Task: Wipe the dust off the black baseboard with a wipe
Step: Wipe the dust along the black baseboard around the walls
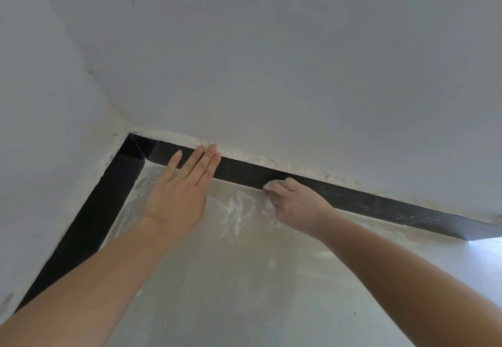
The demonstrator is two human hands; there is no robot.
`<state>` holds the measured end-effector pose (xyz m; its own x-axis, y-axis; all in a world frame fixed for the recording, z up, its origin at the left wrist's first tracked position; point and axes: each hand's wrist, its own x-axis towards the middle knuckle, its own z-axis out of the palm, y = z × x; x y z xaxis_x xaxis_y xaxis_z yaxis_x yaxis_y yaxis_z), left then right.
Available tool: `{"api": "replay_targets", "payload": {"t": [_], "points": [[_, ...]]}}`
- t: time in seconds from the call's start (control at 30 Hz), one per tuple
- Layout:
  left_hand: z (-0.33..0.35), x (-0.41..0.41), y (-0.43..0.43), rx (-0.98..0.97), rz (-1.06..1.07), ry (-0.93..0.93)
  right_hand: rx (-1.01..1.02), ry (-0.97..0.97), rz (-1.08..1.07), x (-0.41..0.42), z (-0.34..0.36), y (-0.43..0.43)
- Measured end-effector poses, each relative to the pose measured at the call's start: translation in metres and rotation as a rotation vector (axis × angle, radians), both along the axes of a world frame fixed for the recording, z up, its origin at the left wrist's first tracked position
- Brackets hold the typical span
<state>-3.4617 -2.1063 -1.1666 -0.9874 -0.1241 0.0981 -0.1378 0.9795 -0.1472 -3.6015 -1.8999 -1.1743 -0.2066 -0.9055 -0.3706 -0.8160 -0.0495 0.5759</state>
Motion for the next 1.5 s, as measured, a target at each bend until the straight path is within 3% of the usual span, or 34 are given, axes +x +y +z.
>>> {"api": "replay_targets", "payload": {"t": [0.17, 0.27, 0.37, 0.53, 0.67, 0.83, 0.97, 1.2, 1.27, 1.5], "points": [[0.006, -0.001, 0.014, -0.011, 0.075, -0.047, 0.054, 0.027, -0.164, -0.005, 0.003, 0.055], [0.01, -0.003, 0.025, 0.029, 0.118, -0.044, 0.052, -0.058, -0.246, 0.001, 0.014, 0.078], [0.009, -0.009, 0.042, 0.058, 0.056, 0.0, 0.115, -0.074, -0.171, 0.01, 0.032, 0.096], [0.005, -0.031, 0.079, 0.04, -0.226, 0.032, -0.133, -0.031, 0.082, 0.005, 0.042, 0.073], [-0.002, -0.043, 0.083, -0.01, -0.227, 0.005, -0.177, -0.025, 0.134, -0.022, 0.033, 0.051], [-0.004, -0.043, 0.089, -0.01, -0.181, -0.012, -0.167, 0.011, 0.114, -0.041, 0.024, 0.101], [0.0, -0.043, 0.092, -0.04, -0.158, -0.029, -0.23, 0.007, 0.029, -0.046, 0.026, 0.15], [0.005, -0.043, 0.096, -0.025, -0.136, -0.05, 0.1, -0.186, -0.417, -0.026, 0.027, 0.178], [0.005, -0.043, 0.097, -0.015, -0.134, -0.054, 0.085, -0.252, -0.366, -0.018, 0.029, 0.165], [0.005, -0.044, 0.099, -0.045, -0.119, -0.074, -0.093, -0.083, -0.032, -0.018, 0.011, 0.1]]}}
